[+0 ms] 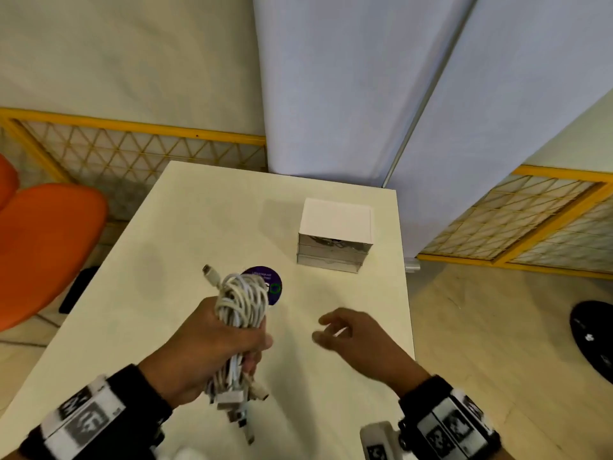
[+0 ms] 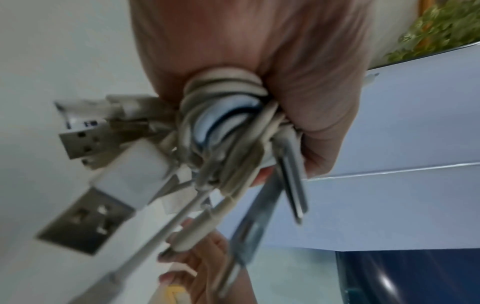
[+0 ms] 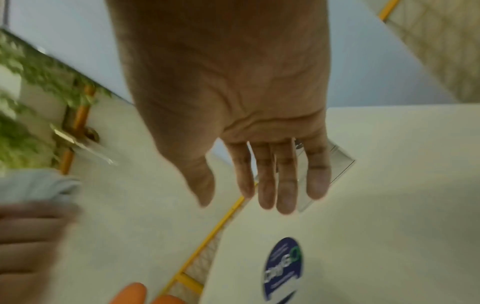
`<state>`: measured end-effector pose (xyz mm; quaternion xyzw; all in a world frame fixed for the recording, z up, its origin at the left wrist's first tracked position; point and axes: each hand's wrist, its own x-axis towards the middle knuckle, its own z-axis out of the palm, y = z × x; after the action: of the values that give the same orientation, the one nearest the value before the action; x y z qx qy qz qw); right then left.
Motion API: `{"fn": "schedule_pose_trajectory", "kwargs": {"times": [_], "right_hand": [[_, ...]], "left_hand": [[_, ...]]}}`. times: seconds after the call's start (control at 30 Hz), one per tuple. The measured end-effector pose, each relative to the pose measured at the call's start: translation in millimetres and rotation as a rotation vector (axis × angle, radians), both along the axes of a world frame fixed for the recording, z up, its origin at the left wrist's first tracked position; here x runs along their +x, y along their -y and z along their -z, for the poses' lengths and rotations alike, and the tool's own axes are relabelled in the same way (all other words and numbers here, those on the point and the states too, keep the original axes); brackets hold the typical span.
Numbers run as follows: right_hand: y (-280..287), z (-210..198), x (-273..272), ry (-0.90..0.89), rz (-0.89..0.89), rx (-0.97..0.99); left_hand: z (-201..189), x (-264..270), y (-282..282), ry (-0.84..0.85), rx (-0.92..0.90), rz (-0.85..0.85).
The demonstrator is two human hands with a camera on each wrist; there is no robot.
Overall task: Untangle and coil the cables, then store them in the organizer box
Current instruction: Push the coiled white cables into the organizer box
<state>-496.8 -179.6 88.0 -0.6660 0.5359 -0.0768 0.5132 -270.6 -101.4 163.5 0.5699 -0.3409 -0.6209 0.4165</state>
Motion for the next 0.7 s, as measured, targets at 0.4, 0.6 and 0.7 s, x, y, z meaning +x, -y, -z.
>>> {"fn": "schedule_pose_trajectory", "kwargs": {"times": [0.4, 0.6, 0.7], "right_hand": [[121.3, 113.8, 29.5, -0.616, 0.075, -0.252], [137.5, 135.4, 32.8, -0.682, 0.061, -0.287], [142.1, 138.5, 35.5, -0.688, 0.073, -0.313]], "left_hand": [[32.3, 50.1, 9.1, -0.076, 0.219, -0.052], [50.4, 62.8, 24.8, -0.165, 0.264, -0.071], [58.0, 63.5, 29.3, -0.153, 0.285, -0.046]]}}
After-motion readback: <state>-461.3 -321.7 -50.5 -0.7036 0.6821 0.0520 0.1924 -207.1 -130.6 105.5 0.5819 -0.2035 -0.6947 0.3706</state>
